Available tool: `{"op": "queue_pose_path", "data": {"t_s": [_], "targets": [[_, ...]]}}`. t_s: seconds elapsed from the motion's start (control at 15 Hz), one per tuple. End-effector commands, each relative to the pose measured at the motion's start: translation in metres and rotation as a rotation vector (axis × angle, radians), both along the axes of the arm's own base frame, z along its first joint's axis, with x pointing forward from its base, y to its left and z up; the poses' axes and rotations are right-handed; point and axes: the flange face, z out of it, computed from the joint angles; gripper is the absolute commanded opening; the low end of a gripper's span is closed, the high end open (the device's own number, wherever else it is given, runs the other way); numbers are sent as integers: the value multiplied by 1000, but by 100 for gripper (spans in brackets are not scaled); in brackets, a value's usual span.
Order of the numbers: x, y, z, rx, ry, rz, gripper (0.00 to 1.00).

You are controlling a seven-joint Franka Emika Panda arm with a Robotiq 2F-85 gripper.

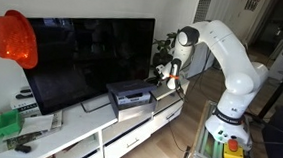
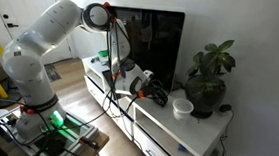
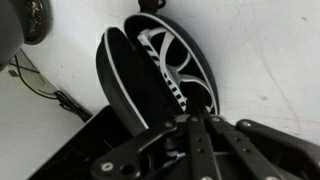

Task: Remove the white glasses from the pouch and put it on the cabinet

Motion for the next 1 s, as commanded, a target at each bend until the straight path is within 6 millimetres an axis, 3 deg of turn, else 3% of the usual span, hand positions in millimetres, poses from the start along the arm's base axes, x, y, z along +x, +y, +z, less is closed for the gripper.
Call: {"op": "queue_pose_path", "data": {"t_s": [0.0, 0.73, 0.93], "targets": [[-1, -6, -13, -38, -31, 46, 0], [12, -16, -30, -81, -127, 91, 0], [14, -18, -35, -85, -130, 96, 7]]}}
